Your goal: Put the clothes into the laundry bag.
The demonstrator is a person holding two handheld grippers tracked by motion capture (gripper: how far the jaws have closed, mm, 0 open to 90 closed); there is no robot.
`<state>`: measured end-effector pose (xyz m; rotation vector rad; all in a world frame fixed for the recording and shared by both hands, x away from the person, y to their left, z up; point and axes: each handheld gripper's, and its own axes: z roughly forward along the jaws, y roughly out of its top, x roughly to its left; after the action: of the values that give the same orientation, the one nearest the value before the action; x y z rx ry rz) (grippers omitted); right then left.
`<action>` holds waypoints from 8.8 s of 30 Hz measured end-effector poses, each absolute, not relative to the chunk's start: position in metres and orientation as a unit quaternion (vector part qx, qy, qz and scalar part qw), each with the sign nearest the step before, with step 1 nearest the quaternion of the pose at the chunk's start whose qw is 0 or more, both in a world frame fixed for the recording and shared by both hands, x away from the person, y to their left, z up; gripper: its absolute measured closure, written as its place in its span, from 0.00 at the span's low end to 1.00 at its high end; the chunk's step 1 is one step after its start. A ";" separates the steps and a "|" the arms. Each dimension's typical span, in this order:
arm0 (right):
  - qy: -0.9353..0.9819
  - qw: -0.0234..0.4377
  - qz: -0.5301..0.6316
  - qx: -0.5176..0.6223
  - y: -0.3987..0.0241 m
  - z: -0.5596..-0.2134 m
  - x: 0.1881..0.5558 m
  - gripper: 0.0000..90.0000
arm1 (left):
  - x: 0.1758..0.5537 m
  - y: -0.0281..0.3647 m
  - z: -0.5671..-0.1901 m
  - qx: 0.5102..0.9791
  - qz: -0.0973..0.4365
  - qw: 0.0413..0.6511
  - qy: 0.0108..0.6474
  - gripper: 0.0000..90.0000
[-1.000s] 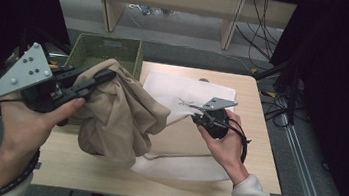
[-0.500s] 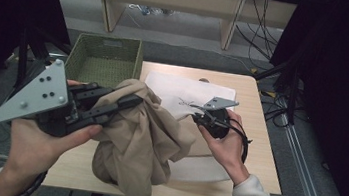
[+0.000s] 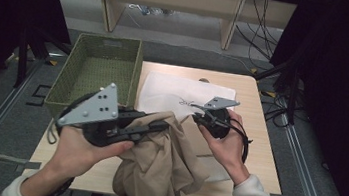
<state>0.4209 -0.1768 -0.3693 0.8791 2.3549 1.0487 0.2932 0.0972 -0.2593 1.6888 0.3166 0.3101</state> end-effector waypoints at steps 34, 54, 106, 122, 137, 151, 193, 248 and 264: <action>0.836 0.205 0.405 0.307 -0.172 -0.356 0.405 0.98 | 0.405 0.007 -0.449 0.855 0.168 0.424 0.247 0.70; 0.837 0.214 0.400 0.306 -0.172 -0.358 0.407 0.98 | 0.360 0.065 -0.381 0.812 0.147 0.503 0.257 0.21; 0.836 0.204 0.415 0.296 -0.165 -0.355 0.402 0.98 | 0.346 0.027 -0.385 0.883 0.187 0.397 0.168 0.92; 0.833 0.183 0.428 0.298 -0.168 -0.344 0.391 0.99 | 0.400 0.011 -0.417 0.858 0.147 0.393 0.297 0.91; 0.837 0.167 0.413 0.318 -0.169 -0.359 0.400 0.99 | 0.419 0.009 -0.445 0.843 0.187 0.393 0.314 0.66; 0.838 0.182 0.404 0.318 -0.173 -0.360 0.405 0.98 | 0.366 0.078 -0.397 0.829 0.149 0.459 0.282 0.24; 0.837 0.190 0.399 0.324 -0.171 -0.363 0.406 0.98 | 0.349 0.033 -0.396 0.840 0.190 0.434 0.264 0.91; 0.834 0.180 0.409 0.325 -0.174 -0.360 0.405 0.98 | 0.391 0.064 -0.467 0.849 0.152 0.406 0.302 0.28; 0.836 0.185 0.403 0.323 -0.171 -0.364 0.405 0.98 | 0.384 0.049 -0.451 0.849 0.148 0.394 0.318 0.91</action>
<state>0.4048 -0.1714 -0.3640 0.9112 2.3549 1.1367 0.3841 0.0491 -0.4515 2.1539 0.8068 0.3758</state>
